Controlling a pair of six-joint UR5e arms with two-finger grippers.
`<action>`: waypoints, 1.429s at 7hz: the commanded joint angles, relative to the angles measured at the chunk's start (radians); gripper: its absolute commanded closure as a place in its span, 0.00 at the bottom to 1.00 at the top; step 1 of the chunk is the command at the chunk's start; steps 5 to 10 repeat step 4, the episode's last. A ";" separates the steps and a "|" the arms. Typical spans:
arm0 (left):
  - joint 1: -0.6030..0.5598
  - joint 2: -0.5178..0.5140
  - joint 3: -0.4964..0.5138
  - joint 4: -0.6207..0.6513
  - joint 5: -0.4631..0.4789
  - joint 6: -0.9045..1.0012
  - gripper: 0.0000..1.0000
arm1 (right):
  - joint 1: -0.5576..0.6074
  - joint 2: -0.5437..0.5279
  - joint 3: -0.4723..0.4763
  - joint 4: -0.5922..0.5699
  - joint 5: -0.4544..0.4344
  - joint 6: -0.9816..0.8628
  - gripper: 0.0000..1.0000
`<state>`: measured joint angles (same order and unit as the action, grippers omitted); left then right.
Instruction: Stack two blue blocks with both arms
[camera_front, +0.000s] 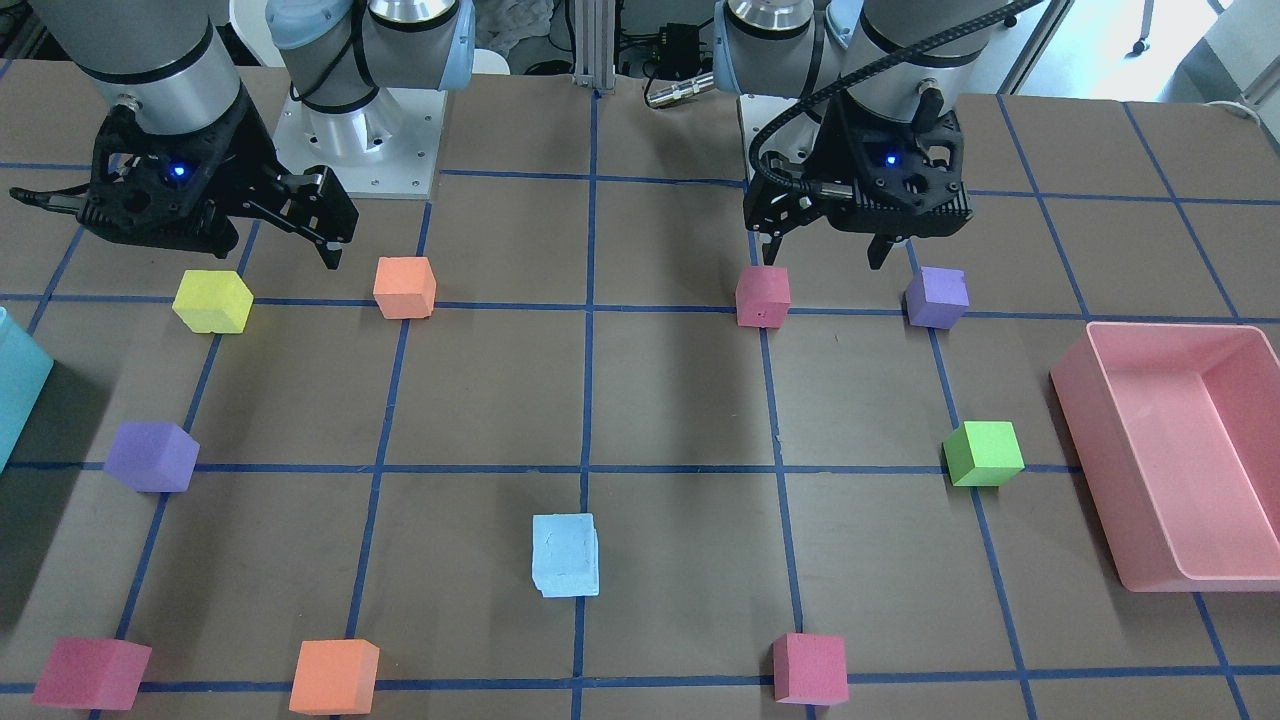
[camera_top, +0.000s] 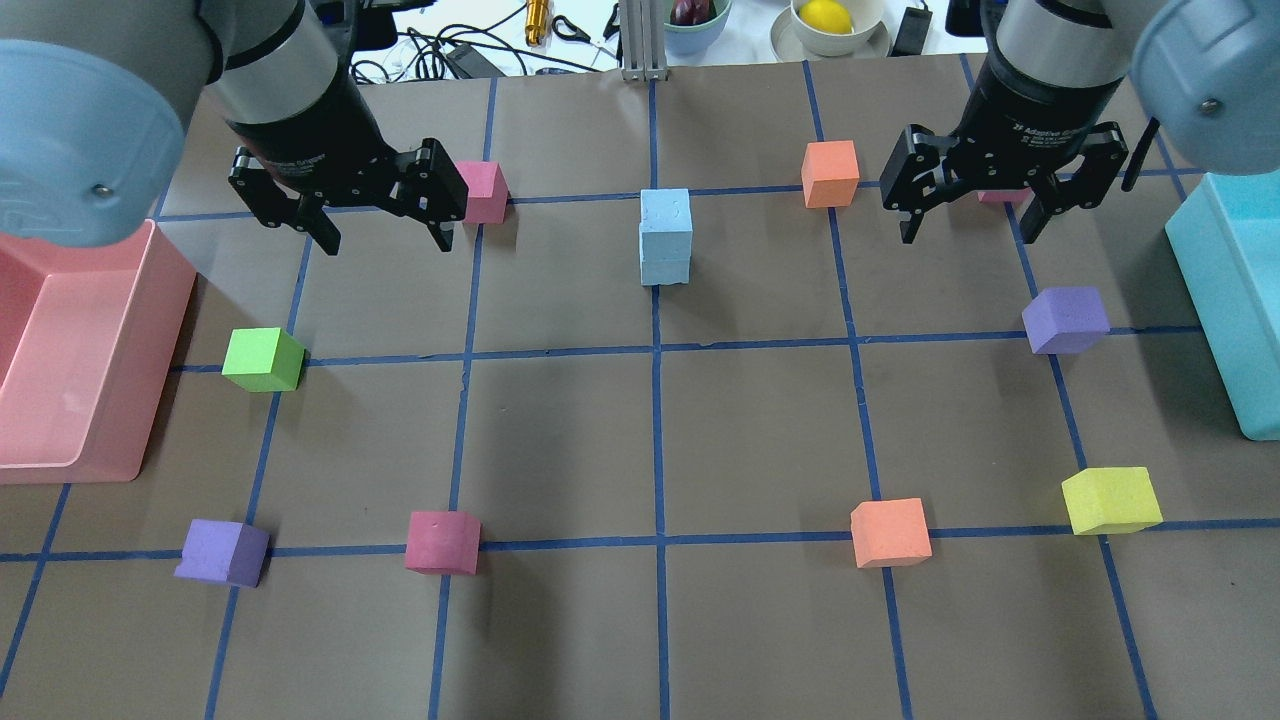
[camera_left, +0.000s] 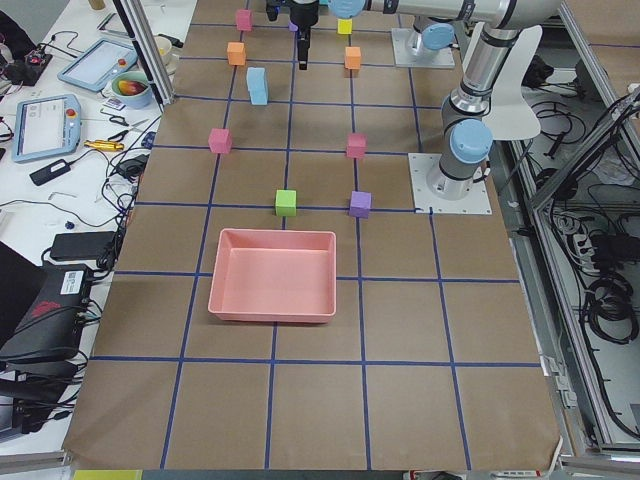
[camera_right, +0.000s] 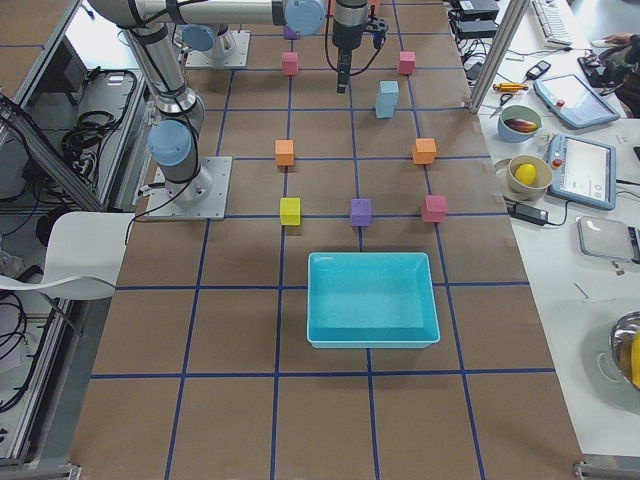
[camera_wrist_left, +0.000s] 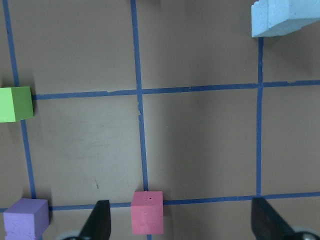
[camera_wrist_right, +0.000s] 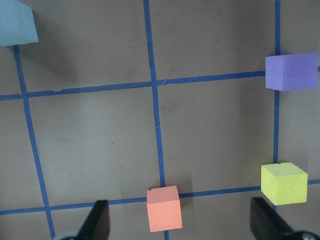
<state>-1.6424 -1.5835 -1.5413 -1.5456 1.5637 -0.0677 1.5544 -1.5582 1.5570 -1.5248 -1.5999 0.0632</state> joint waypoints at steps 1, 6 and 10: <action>0.010 0.002 0.000 0.025 0.001 -0.009 0.00 | 0.000 0.001 0.000 0.000 -0.005 -0.005 0.00; 0.012 0.000 0.006 0.027 0.007 -0.006 0.00 | -0.002 0.001 0.000 0.000 -0.011 -0.008 0.00; 0.012 0.000 0.006 0.027 0.007 -0.006 0.00 | -0.002 0.001 0.000 0.000 -0.011 -0.008 0.00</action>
